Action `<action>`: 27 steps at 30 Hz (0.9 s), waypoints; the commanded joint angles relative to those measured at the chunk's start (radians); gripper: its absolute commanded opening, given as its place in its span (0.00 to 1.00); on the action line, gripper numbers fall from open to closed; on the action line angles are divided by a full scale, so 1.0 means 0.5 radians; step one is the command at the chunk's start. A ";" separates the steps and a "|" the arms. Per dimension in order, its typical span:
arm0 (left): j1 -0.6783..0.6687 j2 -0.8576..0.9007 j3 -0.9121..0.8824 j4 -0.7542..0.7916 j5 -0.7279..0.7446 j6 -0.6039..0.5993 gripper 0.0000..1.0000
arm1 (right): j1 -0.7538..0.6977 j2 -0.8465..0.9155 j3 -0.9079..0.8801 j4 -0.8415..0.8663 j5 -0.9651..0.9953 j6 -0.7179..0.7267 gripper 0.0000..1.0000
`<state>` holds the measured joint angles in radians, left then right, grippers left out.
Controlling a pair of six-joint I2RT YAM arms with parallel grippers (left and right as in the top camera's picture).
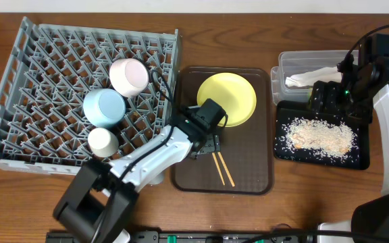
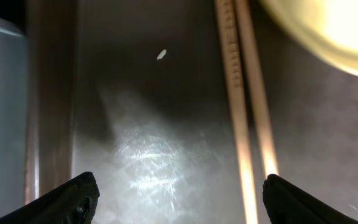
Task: Sort waste into correct bins and load items into the dishwasher
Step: 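Grasp one wooden chopstick with the left gripper and lift it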
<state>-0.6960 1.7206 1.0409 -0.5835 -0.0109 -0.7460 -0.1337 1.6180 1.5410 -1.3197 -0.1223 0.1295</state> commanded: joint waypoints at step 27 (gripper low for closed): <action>-0.021 0.314 -0.011 0.101 -0.046 -0.047 0.30 | -0.005 -0.042 0.003 -0.002 0.004 0.008 0.99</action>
<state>-0.7033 1.8259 1.0496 -0.5304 -0.0666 -0.7609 -0.1337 1.6180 1.5410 -1.3193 -0.1223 0.1295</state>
